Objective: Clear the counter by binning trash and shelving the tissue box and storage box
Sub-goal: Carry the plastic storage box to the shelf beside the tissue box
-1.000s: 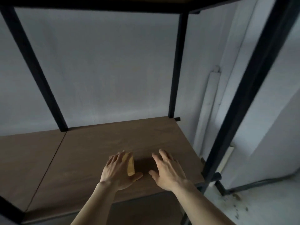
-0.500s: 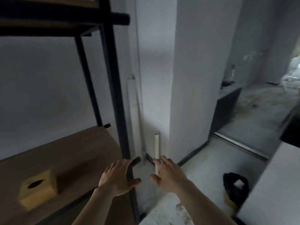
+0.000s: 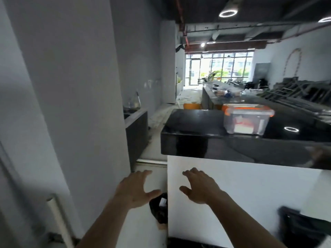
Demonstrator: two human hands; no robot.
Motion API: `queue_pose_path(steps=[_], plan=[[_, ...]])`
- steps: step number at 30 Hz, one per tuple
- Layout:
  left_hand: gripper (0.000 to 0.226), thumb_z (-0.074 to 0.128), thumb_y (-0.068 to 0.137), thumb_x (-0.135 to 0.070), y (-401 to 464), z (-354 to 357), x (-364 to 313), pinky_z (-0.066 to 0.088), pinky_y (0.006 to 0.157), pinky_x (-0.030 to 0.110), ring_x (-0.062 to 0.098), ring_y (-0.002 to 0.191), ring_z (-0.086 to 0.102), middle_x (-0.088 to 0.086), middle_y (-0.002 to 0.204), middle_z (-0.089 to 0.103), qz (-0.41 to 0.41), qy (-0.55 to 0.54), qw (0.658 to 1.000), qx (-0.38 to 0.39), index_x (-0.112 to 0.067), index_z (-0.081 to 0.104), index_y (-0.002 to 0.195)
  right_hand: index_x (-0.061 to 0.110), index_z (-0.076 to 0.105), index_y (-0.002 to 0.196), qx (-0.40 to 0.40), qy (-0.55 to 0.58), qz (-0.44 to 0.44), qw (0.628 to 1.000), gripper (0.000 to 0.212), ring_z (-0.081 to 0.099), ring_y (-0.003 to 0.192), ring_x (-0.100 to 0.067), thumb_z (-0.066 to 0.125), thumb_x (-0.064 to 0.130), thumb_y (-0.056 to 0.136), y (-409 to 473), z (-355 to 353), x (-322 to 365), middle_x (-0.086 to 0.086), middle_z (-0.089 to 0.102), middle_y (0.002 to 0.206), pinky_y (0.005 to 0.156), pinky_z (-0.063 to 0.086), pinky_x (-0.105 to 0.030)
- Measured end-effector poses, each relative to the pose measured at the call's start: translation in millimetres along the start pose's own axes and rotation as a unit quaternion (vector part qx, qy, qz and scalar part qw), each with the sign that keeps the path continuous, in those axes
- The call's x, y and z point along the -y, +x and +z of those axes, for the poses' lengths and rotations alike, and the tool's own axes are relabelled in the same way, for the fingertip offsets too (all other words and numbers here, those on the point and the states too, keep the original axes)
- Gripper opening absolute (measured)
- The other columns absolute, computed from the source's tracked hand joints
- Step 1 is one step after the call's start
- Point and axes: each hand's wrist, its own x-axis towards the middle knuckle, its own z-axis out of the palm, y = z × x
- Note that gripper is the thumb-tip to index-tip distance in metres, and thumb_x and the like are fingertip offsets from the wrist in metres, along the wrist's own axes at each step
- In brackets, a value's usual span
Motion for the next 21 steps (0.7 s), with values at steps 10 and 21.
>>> queue_pose_path(steps=[10,21], plan=[[0.092,0.045,0.068,-0.089,170,-5,-150,0.044,0.102,0.037,0.016,0.136,0.048,-0.012,0.147,0.049,0.155,-0.124,0.98,-0.015,-0.043,0.034,0.146,0.029,0.042,0.152,-0.082,-0.028,0.173,0.981,0.062,0.049,0.139,-0.031,0.057,0.051,0.096,36,-94,-148,-0.004,0.045,0.156,0.111,0.045,-0.046],[0.072,0.062,0.069,-0.079,341,-24,-250,0.043,0.089,0.028,0.013,0.122,0.055,-0.001,0.148,0.053,0.108,-0.529,0.842,-0.003,-0.045,0.049,0.13,0.016,0.063,0.135,-0.367,0.214,0.325,0.845,0.049,0.064,0.118,-0.034,0.067,0.043,0.093,111,-177,-267,-0.013,0.068,0.129,0.101,0.052,-0.046]])
